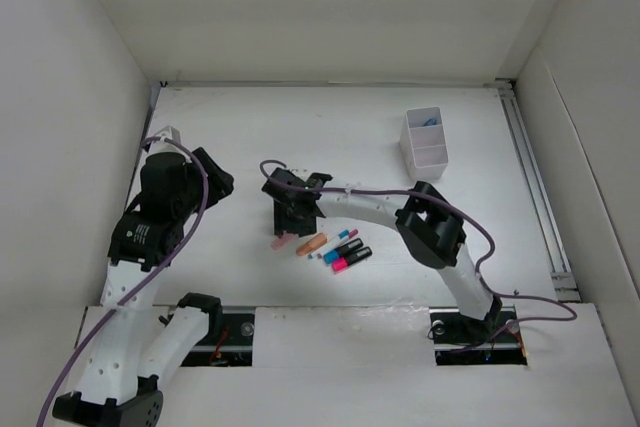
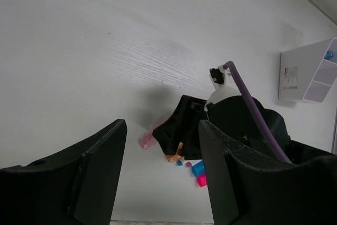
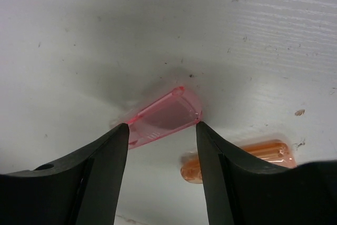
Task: Sort the stationery into containers
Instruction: Pick up the pen from the center of the board.
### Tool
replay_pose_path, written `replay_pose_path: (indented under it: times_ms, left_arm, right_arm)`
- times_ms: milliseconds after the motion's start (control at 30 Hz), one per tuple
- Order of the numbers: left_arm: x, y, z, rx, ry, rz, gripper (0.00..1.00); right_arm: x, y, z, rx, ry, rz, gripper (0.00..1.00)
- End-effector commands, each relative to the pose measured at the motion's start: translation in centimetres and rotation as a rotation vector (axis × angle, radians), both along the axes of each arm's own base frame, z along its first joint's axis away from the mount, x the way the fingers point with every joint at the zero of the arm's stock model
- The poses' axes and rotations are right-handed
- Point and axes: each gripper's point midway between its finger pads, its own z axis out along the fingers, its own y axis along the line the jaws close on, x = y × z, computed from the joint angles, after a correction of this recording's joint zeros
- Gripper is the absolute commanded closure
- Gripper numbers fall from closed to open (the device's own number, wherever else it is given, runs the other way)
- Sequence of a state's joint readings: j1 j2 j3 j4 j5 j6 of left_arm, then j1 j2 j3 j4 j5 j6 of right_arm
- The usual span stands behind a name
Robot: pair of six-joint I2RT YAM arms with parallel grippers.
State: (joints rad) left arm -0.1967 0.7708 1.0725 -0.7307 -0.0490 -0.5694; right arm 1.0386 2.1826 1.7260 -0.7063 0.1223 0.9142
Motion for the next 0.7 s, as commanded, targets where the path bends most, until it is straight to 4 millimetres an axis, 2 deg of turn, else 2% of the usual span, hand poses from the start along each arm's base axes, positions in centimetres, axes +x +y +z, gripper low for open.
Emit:
replay_pose_path:
  times_ms: [0,100,133,300,400,500,667]
  left_arm:
    - [-0.4,-0.4,0.1,-0.009,-0.016,-0.024,0.46]
    - [-0.4,-0.4,-0.3,-0.007,-0.007,-0.024,0.46]
    - [-0.4,-0.4,-0.3,-0.007,-0.007,-0.024,0.46]
    - [-0.6,-0.5,-0.1,-0.014,-0.015,-0.032,0.46]
    - [-0.7,-0.3,0.1,-0.011,-0.025,-0.024,0.46]
    - [-1.1,0.9,0.2,0.015,-0.037,0.038,0.46]
    - [-1.3,2.6,0.4,0.044,-0.042,0.126,0.46]
  right_arm:
    - [2.0,1.0,1.6,0.028,-0.060,-0.044,0.40]
    - [2.4,0.6,0.5,-0.022,-0.064,-0.055,0.40]
    - [3.1,1.1,0.6,-0.018,-0.084,-0.062,0.40]
    - [3.9,1.1,0.5,-0.064,-0.112,-0.051,0.40]
    - [4.3,0.6,-0.5,-0.098,-0.127,-0.053,0.41]
    - [4.3,-0.1,-1.1,-0.136,-0.127,-0.057,0.52]
    - [3.9,-0.5,-1.7,-0.169,-0.131,-0.053,0.52]
